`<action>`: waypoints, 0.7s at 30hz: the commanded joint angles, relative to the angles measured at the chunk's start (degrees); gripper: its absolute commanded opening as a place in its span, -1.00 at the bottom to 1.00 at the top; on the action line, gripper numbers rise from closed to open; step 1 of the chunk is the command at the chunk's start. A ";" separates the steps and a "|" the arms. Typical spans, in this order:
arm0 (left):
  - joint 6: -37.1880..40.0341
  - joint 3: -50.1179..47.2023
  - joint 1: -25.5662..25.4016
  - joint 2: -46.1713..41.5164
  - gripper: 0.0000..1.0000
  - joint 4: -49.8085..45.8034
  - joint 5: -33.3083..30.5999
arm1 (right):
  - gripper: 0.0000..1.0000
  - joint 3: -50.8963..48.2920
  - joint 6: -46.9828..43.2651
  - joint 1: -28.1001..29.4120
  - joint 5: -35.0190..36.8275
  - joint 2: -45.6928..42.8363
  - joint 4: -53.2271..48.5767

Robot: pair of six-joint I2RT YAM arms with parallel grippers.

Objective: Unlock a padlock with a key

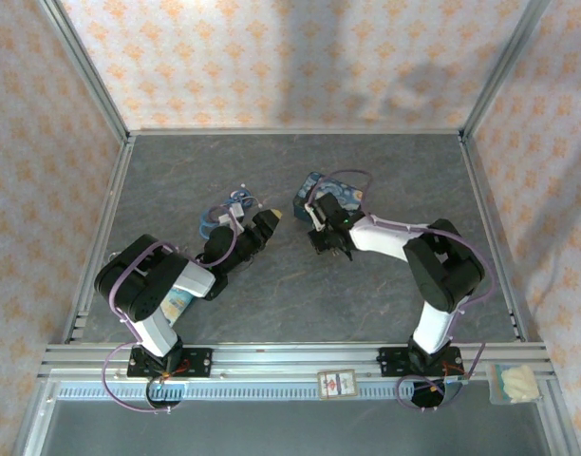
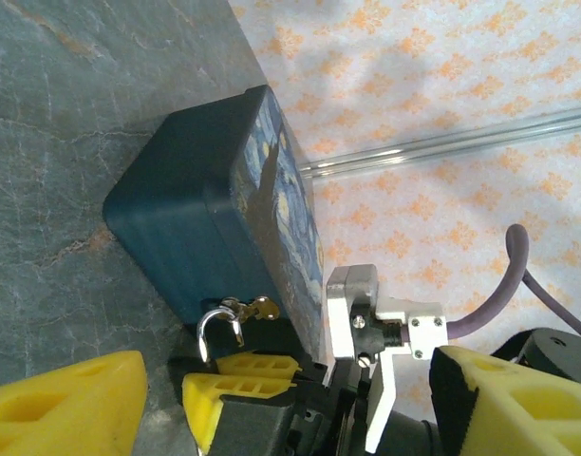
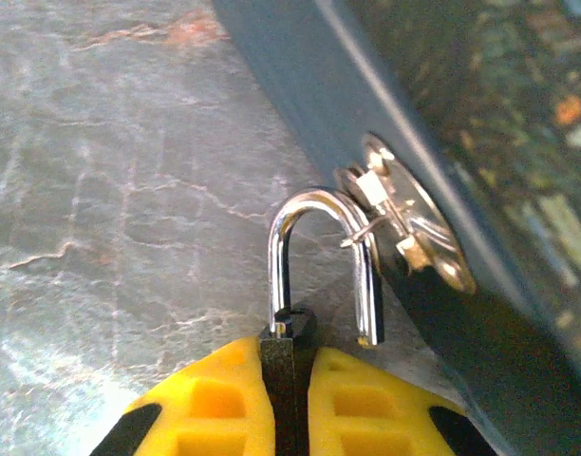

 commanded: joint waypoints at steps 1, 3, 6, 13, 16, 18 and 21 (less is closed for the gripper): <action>3.63 -0.18 0.89 -2.06 0.52 -0.44 0.13 | -1.00 0.29 -5.87 -1.24 -9.45 -0.13 -4.61; 5.31 0.48 1.33 -2.17 0.52 -1.81 0.52 | -1.00 -1.23 -10.10 -1.40 -12.28 -1.64 -4.69; 9.97 2.99 1.55 -2.38 0.52 -6.95 0.65 | -1.00 -3.99 -13.84 -1.45 -12.40 -4.50 -4.34; 20.69 14.31 1.60 1.30 0.51 -20.52 1.31 | -1.00 -6.55 -15.50 -1.53 -11.44 -7.93 -5.13; 20.69 17.30 1.63 4.40 0.47 -20.87 3.08 | -1.00 -6.10 -15.75 -1.62 -11.82 -6.98 -5.47; 19.75 17.52 1.60 5.84 0.42 -19.87 3.74 | -1.00 -5.49 -16.10 -1.60 -12.39 -5.99 -5.87; 19.36 16.81 1.48 6.73 0.37 -19.88 2.99 | -1.00 -4.47 -16.88 -1.71 -11.89 -4.65 -6.67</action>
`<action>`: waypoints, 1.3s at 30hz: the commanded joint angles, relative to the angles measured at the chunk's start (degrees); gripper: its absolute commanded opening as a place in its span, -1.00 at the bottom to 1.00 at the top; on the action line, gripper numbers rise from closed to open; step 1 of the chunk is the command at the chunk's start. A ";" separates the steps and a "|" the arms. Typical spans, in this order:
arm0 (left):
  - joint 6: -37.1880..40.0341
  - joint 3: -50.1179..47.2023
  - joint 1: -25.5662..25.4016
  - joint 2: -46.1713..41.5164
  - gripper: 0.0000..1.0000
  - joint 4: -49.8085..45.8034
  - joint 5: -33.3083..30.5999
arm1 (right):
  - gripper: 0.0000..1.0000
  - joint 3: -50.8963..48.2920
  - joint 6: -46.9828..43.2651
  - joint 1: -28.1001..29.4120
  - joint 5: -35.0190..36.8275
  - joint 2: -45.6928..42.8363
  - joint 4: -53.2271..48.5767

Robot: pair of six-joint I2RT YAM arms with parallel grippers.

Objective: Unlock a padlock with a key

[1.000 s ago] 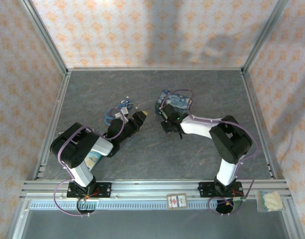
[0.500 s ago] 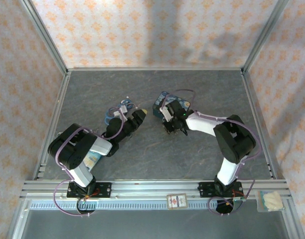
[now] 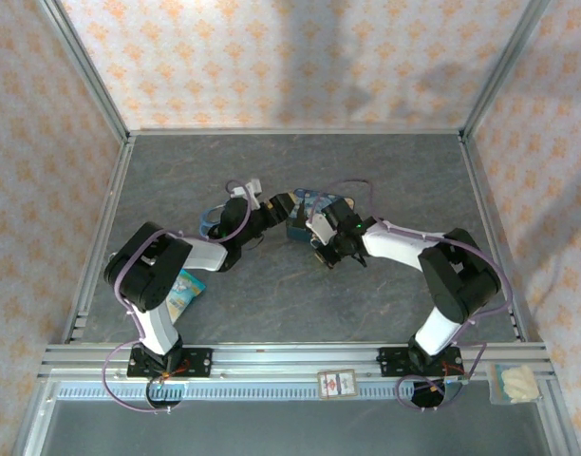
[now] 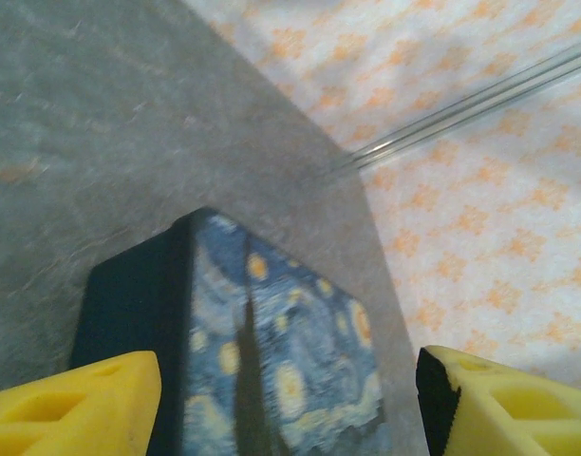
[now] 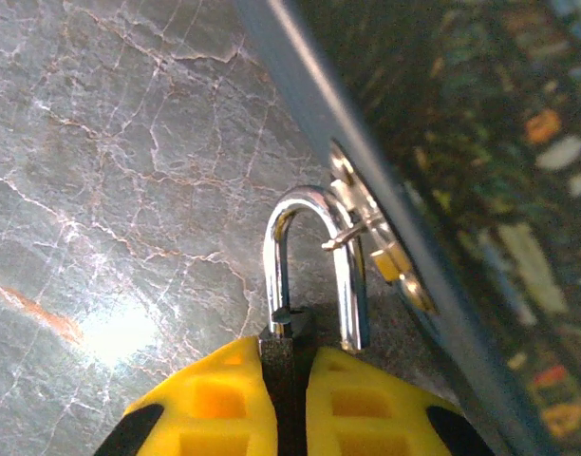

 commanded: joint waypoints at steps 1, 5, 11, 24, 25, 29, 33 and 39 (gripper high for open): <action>1.91 -0.43 0.14 1.48 0.36 -2.05 0.59 | -1.00 1.73 -1.99 -0.14 -0.20 1.70 -3.04; 3.15 0.69 -0.23 3.26 0.27 -3.05 0.41 | -1.00 3.14 -3.19 -0.27 -0.84 2.41 -3.62; 5.35 2.76 -1.80 6.06 -0.08 -5.45 0.75 | -1.00 5.37 -2.85 -0.75 -3.70 4.13 -3.04; 4.92 0.88 -2.98 6.52 -0.39 -4.62 0.39 | -1.00 10.83 -1.03 -4.53 -17.76 8.43 -4.67; 5.17 0.95 -2.95 6.53 -0.38 -4.83 0.34 | -1.00 10.75 -2.10 -4.53 -18.13 8.31 -4.79; 6.65 1.82 -2.07 5.56 -0.10 -7.21 0.52 | -1.00 10.91 -4.18 -4.53 -15.04 8.42 -6.28; 8.24 2.08 0.13 1.15 0.35 -11.47 0.22 | -1.00 11.73 -2.15 -4.62 -14.69 9.47 -7.33; 9.63 0.25 2.16 -9.05 0.46 -20.53 -0.92 | -1.00 11.84 2.48 -4.62 -16.74 11.27 -5.51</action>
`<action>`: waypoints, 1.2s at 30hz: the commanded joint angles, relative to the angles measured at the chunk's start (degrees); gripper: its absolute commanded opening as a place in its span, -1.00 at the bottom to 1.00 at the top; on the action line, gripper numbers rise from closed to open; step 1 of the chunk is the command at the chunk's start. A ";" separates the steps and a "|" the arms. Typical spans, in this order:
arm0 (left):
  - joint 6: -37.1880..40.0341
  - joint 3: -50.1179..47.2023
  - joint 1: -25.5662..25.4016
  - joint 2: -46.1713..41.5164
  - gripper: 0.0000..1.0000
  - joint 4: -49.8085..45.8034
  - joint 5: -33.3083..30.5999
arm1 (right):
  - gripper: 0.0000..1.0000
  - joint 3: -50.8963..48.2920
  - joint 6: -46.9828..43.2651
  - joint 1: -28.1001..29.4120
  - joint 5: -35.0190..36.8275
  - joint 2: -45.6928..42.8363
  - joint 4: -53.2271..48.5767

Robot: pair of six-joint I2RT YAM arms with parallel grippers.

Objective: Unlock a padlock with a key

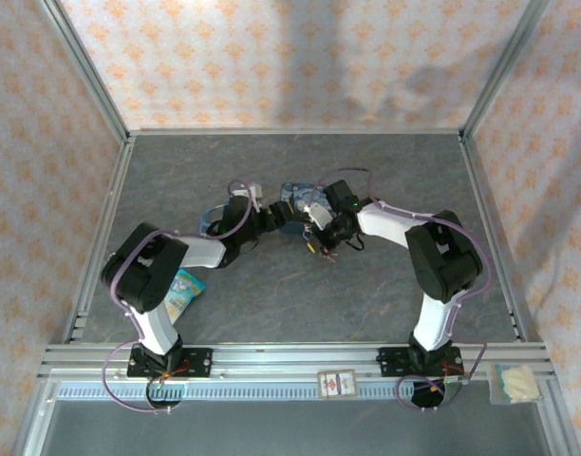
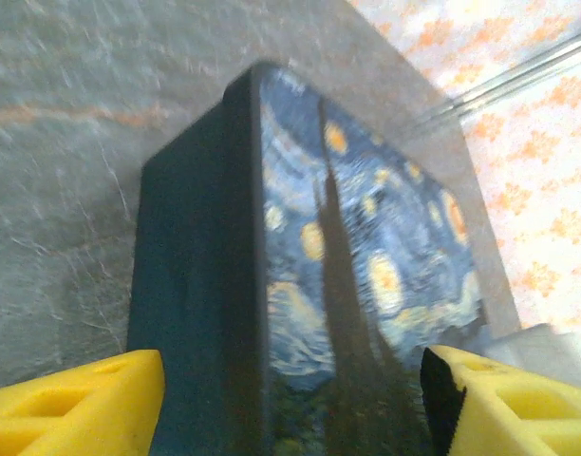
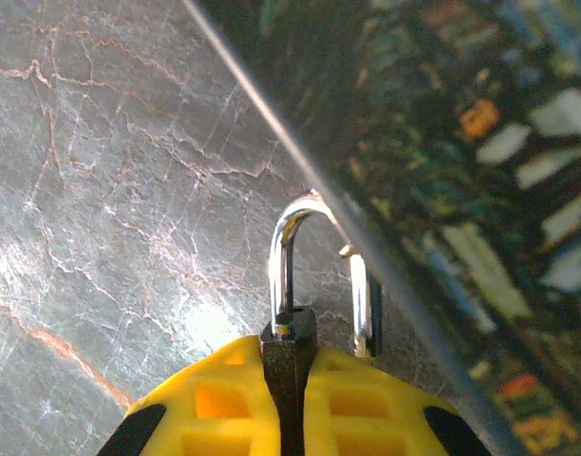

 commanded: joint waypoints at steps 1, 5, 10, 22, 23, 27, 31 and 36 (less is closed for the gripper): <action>1.63 -2.00 0.67 -6.77 0.46 -6.27 -0.30 | -1.00 0.43 3.35 0.50 -2.10 1.84 0.54; -1.18 -5.74 0.91 -12.10 0.47 -6.96 -0.65 | -1.00 -0.18 4.68 0.50 -3.30 1.38 2.18; -11.67 -13.91 -0.75 -13.36 0.15 7.16 0.99 | -1.00 -1.84 6.35 0.50 -5.06 -0.32 5.15; -23.47 -16.22 -10.38 -0.08 -0.21 31.66 -11.77 | -1.00 -2.74 7.10 0.68 -7.31 -0.14 7.16; -24.23 -15.87 -10.57 1.36 -0.21 32.96 -11.55 | -1.00 -2.68 6.97 0.72 -7.39 -0.08 7.08; -27.14 -14.28 -11.43 7.88 -0.21 37.45 -11.11 | -1.00 -2.45 6.83 0.67 -7.50 -0.14 7.05; -28.85 -13.78 -11.72 12.50 -0.25 41.82 -11.22 | -1.00 -2.50 6.76 0.68 -7.62 -0.27 6.88; -28.81 -11.76 -12.10 14.67 -0.26 41.81 -11.03 | -1.00 -2.42 6.67 0.72 -7.71 -0.25 6.86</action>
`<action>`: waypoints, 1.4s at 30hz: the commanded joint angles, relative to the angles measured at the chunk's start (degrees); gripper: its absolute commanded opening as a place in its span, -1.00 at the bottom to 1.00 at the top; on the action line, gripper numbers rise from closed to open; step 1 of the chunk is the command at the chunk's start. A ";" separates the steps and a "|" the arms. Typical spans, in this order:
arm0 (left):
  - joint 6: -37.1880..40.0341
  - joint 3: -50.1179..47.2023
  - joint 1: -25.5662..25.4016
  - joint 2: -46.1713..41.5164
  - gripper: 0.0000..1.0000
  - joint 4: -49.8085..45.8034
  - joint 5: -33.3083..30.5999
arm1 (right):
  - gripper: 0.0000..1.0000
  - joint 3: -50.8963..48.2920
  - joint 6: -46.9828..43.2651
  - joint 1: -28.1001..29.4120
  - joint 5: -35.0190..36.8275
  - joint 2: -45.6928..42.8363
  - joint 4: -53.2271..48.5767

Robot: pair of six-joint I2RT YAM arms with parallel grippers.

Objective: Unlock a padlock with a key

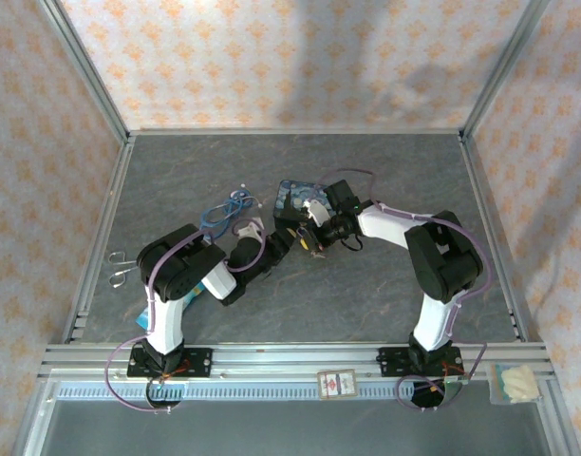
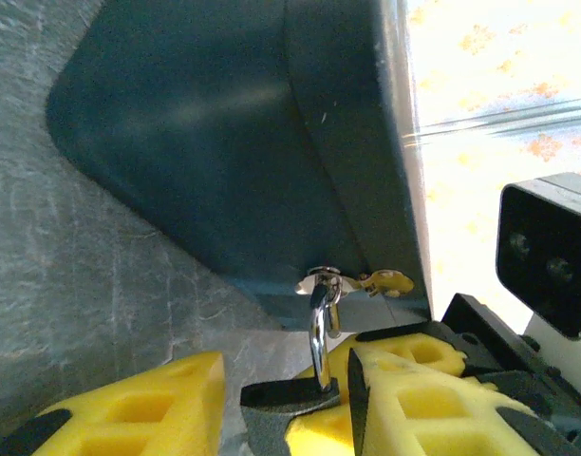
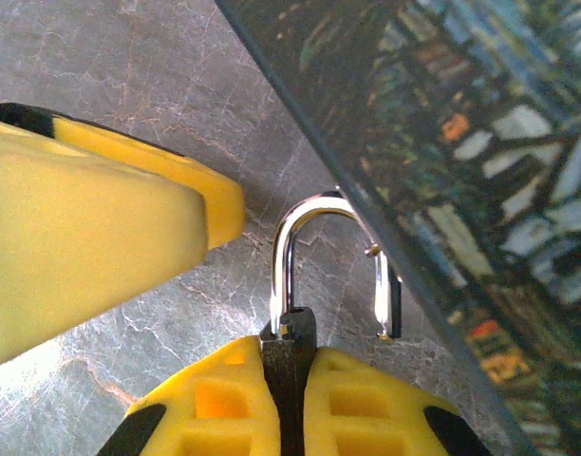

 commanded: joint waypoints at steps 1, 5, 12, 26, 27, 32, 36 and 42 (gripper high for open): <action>-1.26 2.36 -0.42 1.35 -0.27 5.13 -0.79 | -1.00 -0.69 0.48 0.75 -1.87 0.15 -0.25; -2.52 4.06 -0.58 4.25 -0.33 7.85 0.08 | -1.00 -0.62 0.53 0.67 -1.80 0.32 -0.25; -2.70 5.17 -0.62 5.83 -0.56 7.96 0.99 | -1.00 -0.55 0.60 0.67 -1.92 0.41 -0.29; -2.24 6.47 -0.69 7.68 -0.78 7.21 2.61 | -1.00 0.05 0.98 0.76 -2.93 0.32 -0.05; -2.24 6.45 -0.65 7.81 -0.93 7.24 2.57 | -1.00 0.03 1.05 0.78 -2.96 0.31 -0.07; -2.11 6.03 -0.49 7.63 -1.00 6.93 1.54 | -0.97 0.25 1.42 0.77 -1.99 0.17 -0.81; -1.69 6.11 -0.21 7.84 -1.00 6.92 1.25 | -0.38 0.33 3.07 0.58 -1.43 -1.67 -3.19; -1.39 5.99 0.23 7.94 -1.00 7.38 1.21 | -0.22 -3.82 7.60 0.50 0.08 -10.64 -2.80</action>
